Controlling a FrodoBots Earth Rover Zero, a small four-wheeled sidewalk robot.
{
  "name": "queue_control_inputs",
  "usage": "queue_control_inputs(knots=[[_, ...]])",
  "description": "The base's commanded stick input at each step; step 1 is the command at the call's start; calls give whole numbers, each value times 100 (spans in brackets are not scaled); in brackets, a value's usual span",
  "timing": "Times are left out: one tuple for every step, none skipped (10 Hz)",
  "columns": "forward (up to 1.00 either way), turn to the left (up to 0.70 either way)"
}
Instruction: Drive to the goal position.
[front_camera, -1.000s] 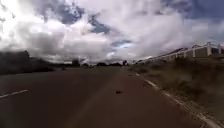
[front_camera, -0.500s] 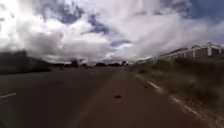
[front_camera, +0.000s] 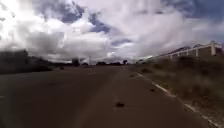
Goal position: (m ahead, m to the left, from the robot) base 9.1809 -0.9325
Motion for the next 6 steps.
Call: queue_control_inputs(knots=[[70,1],[70,1],[70,1],[70,1],[70,1],[70,1]])
